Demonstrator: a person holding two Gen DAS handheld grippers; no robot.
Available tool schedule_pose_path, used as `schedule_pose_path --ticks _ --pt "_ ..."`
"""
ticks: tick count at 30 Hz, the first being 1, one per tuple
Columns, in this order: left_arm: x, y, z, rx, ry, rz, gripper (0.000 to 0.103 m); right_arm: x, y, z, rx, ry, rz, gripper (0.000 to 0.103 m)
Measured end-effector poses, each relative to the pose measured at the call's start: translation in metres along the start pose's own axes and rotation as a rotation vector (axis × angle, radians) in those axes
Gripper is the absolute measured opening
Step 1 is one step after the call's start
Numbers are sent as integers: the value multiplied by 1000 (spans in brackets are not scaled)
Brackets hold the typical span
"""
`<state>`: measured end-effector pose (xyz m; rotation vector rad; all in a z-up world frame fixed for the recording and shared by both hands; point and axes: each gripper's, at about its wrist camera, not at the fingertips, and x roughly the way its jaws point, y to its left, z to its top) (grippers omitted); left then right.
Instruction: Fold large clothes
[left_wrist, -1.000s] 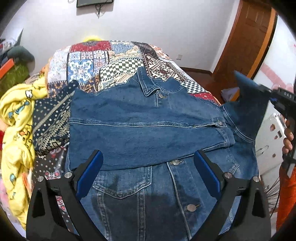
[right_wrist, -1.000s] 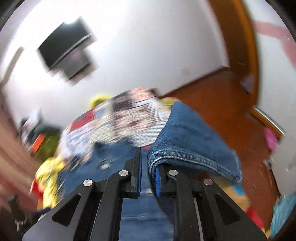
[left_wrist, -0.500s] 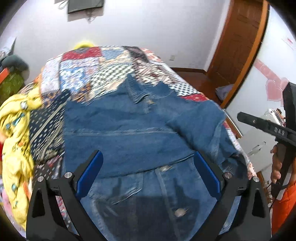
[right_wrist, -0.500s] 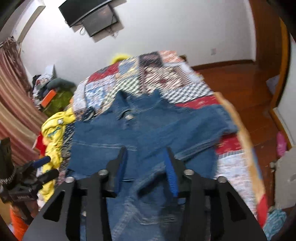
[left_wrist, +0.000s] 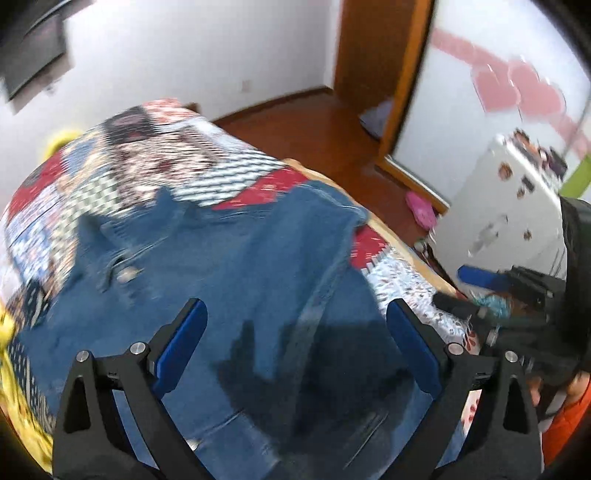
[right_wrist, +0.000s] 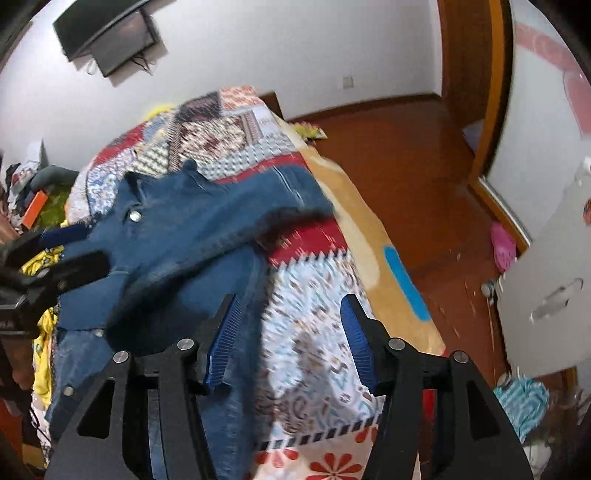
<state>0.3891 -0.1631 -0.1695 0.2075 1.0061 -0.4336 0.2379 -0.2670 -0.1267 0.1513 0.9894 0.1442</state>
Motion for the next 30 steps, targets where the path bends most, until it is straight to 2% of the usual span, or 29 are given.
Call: schedule_pose_path --ticks 1,3,5,7,8,9,11,13,15,17,19,20,25,27,30 --pt "9 -7 3 23 11 4 98 5 1 -2 2 9 0 52" --pt "35 -21 13 71 50 31 84 13 -1 -6 1 30 2 52" --pt "57 -27 20 97 89 34 80 19 -2 -11 -4 48 6 53" --pt "80 -28 28 79 121 52 74 26 -2 -15 -5 70 14 53" --pt "89 -26 31 62 137 49 66 27 -1 -16 -6 77 15 53" --pt "99 -23 33 43 158 33 64 29 0 -18 -9 80 20 53" --pt "110 -21 35 34 169 34 53 31 3 -20 -15 87 34 53" --pt "111 -20 35 32 161 10 49 34 4 -21 -17 96 35 53" --pt "97 -16 34 22 129 -16 34 35 4 -20 -16 104 35 53" --pt "81 -10 35 7 90 -35 25 31 4 -17 -13 94 58 53" --pt "60 2 39 -30 49 -60 21 24 7 -11 -19 77 73 53" --pt "45 10 41 -50 15 -51 11 22 9 -8 -24 68 78 53" --pt "-35 55 48 -120 -154 -23 11 17 24 3 -55 46 115 61" --pt "-68 76 44 -142 -216 10 11 25 31 2 -75 67 100 61" --pt "-105 107 23 -176 -269 51 11 45 40 -5 -109 123 70 61"
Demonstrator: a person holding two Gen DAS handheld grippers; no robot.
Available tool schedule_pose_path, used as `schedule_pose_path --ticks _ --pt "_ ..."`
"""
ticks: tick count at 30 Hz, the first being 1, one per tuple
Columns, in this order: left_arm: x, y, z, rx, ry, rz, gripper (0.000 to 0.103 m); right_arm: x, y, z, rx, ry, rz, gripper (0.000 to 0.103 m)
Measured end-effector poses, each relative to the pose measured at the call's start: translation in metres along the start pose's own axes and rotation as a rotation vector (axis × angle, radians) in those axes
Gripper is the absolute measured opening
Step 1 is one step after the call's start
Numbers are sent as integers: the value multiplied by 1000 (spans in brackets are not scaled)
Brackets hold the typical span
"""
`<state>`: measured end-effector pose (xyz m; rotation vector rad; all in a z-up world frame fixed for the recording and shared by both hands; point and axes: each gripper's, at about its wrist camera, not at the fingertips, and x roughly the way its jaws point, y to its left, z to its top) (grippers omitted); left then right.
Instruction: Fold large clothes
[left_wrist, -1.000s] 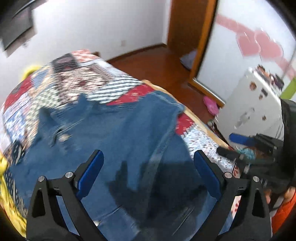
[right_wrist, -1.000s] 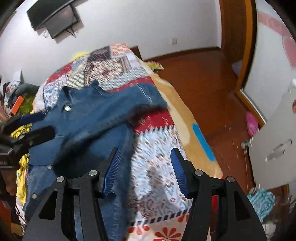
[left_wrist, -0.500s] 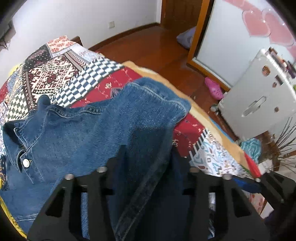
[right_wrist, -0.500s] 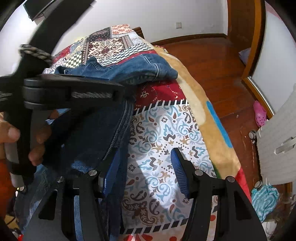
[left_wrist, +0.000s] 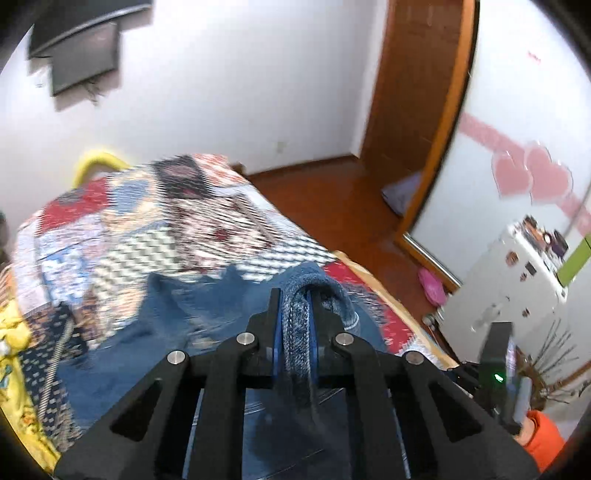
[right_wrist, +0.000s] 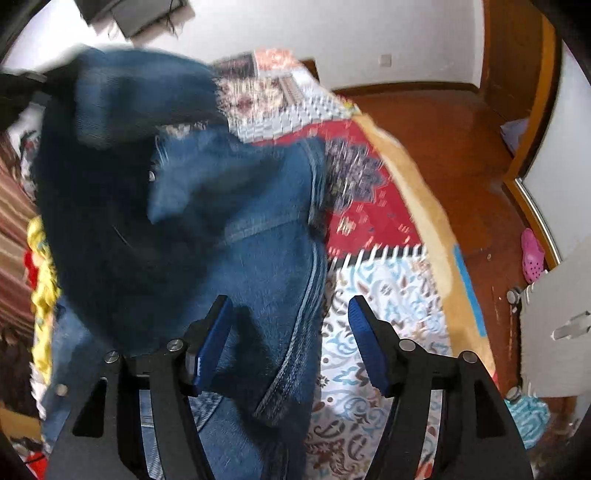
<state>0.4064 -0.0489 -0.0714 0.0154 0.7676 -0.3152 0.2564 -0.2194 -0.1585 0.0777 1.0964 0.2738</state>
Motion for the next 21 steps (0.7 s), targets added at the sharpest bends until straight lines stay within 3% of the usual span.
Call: schedule_pose_path --ticks 4,7,11,13,15,17,21 --pt "-30 49 -40 -47 22 57 11 13 -4 -10 33 35 -14 62" --pt "-33 83 -93 -80 120 99 13 10 -3 -14 33 36 -37 65" --pt "-19 121 -180 -203 286 98 27 10 -2 -19 20 42 -67 67" --pt "-14 130 -212 -260 325 88 37 12 -2 -16 16 47 -84 68" --pt "-15 141 -237 -314 325 100 45 12 1 -15 14 49 -100 68" --pt "-23 148 -243 -354 282 92 51 12 3 -14 18 53 -114 68" --pt "-33 157 -246 -358 262 160 62 12 5 -14 15 61 -138 68"
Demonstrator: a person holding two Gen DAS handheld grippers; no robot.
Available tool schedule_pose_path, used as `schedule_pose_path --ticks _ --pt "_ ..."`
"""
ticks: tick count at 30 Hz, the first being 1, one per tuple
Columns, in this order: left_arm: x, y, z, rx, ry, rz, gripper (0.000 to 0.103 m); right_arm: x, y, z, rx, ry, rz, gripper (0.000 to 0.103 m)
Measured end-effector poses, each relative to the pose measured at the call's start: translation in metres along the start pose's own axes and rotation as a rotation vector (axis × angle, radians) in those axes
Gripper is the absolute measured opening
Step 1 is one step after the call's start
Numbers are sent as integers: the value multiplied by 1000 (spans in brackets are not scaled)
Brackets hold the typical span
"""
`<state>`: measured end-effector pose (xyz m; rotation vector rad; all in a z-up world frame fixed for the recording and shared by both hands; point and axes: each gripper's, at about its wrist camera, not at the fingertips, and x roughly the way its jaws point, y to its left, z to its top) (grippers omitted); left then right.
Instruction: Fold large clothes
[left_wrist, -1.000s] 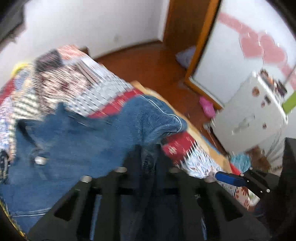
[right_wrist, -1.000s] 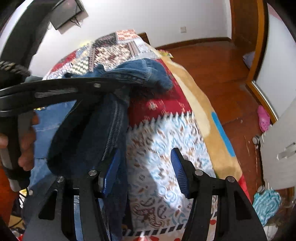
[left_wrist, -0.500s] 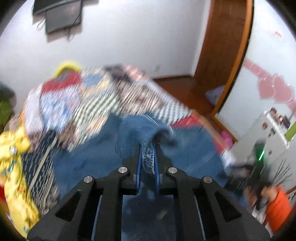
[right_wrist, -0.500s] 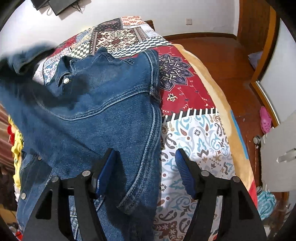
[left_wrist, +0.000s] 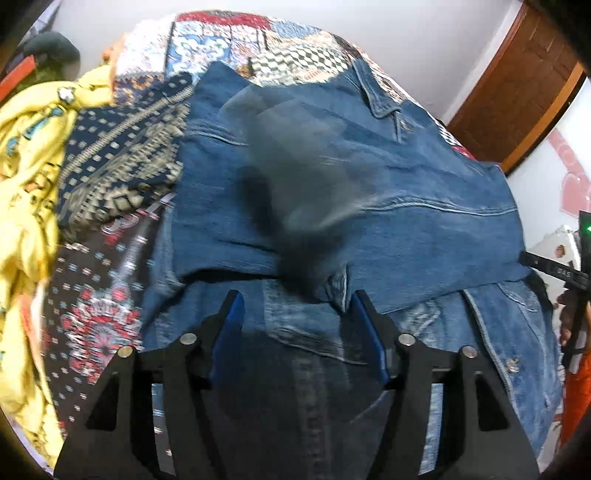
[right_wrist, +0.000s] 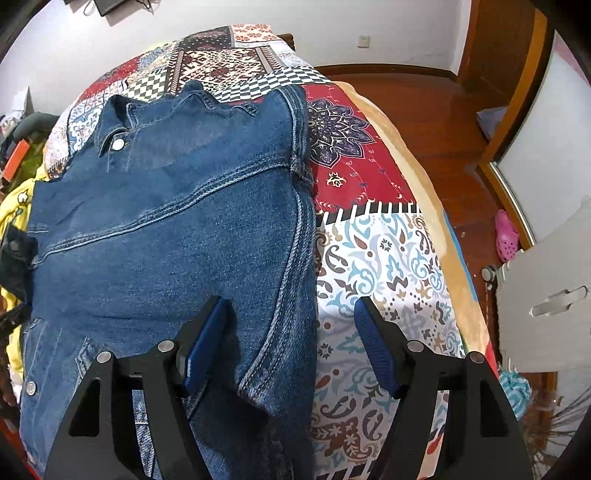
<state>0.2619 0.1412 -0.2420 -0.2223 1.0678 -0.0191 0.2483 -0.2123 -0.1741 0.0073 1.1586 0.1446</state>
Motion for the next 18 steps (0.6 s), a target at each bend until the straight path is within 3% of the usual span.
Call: schedule_pose_path --ticks 6,10,14,18 --pt "-19 22 -12 12 -8 124 63 0 1 -2 7 3 -5 68" --pt "-46 40 -8 19 -40 141 64 -5 1 2 10 5 30 68" --pt "-64 57 22 7 -100 171 72 -15 3 16 1 -38 63 68" --pt "-58 69 58 -5 -112 154 72 -16 5 38 22 -75 107 68"
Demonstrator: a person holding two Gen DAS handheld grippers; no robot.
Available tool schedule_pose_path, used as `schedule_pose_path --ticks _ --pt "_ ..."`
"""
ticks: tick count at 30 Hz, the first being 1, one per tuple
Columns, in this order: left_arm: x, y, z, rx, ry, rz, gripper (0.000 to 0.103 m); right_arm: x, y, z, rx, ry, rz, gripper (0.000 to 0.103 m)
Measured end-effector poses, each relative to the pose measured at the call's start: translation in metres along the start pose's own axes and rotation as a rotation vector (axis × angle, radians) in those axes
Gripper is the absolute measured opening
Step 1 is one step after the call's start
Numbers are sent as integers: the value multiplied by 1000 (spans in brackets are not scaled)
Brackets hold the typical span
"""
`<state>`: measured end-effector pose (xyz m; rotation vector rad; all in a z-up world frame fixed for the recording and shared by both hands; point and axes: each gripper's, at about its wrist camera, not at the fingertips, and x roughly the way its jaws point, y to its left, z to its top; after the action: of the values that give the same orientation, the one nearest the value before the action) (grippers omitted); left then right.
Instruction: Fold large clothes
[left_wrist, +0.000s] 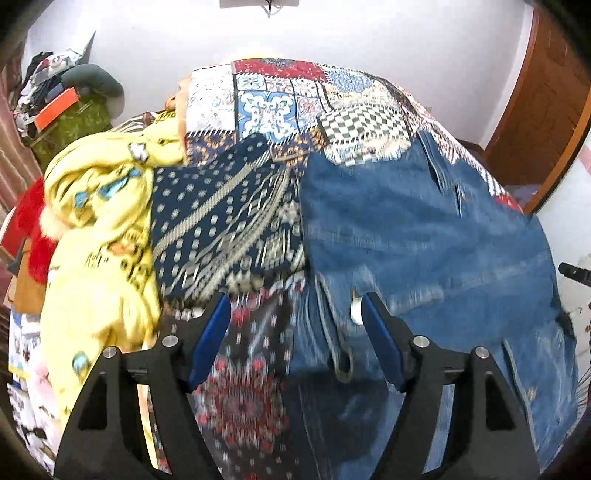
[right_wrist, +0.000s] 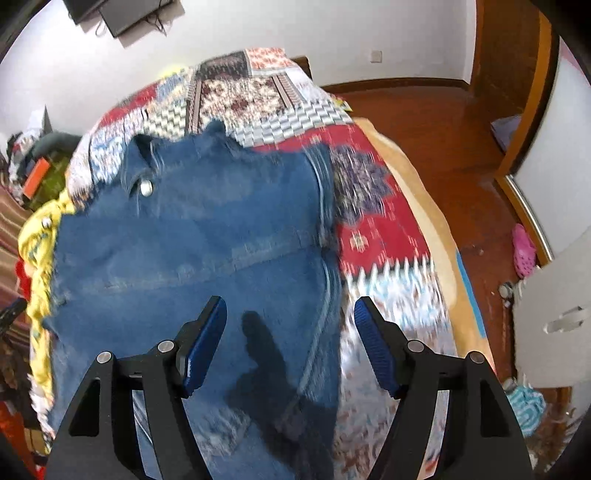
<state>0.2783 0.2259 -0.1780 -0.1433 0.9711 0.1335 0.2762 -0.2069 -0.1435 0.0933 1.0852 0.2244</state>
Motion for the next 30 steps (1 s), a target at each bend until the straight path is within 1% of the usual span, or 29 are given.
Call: schedule_pose_path --ticks 3,5,6,10,12,13,15,16,17,18,19,21,22,23,24,26,30 --pt "16 1 22 -7 7 -37 72 14 1 20 4 -4 -14 68" --pt "32 2 35 -23 20 -48 72 23 0 29 6 0 -20 68" --pt "45 2 44 -34 35 -65 72 30 0 34 8 2 -20 68" --pt "89 4 63 -69 85 -100 72 51 -8 48 48 19 -7 68" --pt "109 7 71 -93 104 -130 72 59 -14 52 71 27 2 68" --pt "117 8 74 -105 111 -154 65 64 -18 54 88 30 14 68" --pt "131 9 79 -135 124 -222 44 69 -23 58 115 21 39 66" --pt "136 10 81 -148 130 -243 40 69 -25 60 125 4 48 57" --pt "140 11 82 -162 132 -256 31 69 -27 61 131 -2 54 39" --pt "142 11 83 -173 130 -264 21 70 -28 63 140 -1 70 30" --pt "143 10 85 -177 124 -258 18 73 -31 64 165 9 102 20" --pt "138 7 87 -177 97 -242 12 73 -34 67 187 11 117 17" --pt "132 5 87 -167 76 -222 11 72 -32 69 179 15 120 15" --pt "124 1 88 -144 48 -191 10 69 -29 72 163 13 121 14" --pt "113 -5 90 -101 10 -143 9 66 -26 75 152 11 129 14" --pt "92 -14 94 -42 -45 -81 8 51 -18 88 124 -12 160 14" --pt "60 -12 105 -40 -115 -84 8 23 6 113 33 -77 150 13"
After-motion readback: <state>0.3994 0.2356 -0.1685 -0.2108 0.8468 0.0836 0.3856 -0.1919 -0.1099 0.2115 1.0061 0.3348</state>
